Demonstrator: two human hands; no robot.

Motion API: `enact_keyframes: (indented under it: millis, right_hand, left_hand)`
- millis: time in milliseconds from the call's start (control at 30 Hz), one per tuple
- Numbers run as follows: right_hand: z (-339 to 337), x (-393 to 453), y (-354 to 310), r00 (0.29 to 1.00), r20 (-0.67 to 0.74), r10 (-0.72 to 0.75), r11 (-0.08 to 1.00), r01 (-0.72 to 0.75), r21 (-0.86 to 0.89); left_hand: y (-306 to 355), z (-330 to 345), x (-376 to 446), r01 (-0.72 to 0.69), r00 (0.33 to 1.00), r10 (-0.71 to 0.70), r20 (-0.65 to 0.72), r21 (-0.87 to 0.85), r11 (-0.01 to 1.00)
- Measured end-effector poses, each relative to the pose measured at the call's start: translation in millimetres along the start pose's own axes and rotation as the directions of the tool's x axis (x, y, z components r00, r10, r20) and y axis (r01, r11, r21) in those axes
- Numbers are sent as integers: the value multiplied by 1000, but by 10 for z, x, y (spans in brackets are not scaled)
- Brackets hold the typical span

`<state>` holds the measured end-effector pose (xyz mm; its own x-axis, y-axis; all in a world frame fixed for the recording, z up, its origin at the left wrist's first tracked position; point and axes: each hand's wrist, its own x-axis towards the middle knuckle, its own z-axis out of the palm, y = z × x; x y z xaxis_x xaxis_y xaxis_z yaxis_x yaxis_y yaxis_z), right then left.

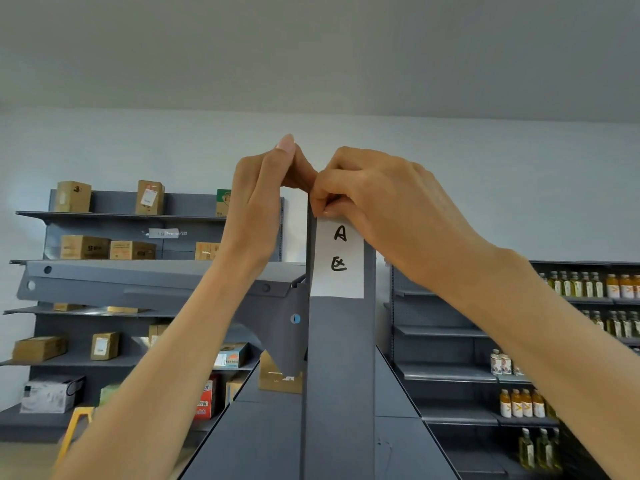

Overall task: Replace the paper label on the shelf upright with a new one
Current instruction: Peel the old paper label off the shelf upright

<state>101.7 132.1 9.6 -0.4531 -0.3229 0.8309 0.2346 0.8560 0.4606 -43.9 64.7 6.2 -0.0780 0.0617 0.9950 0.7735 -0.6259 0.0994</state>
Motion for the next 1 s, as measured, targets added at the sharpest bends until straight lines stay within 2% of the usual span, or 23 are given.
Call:
enact_keyframes:
  millis: [333,733,1000]
  right_hand:
    - [-87,75,-47,991,132,28,1000,-27,-12]
    - [-105,42,-75,996,88,-25,985,39,-169]
    - [-179,29,-78,995,102,12,991,1,-133]
  left_hand:
    - [-59,21,5,-7,999,6,-40,-28,1000]
    - [-5,56,-41,-20,999,19,-44,-17,1000]
    - [32,65,-57,11,998,-11,-56,-1,1000]
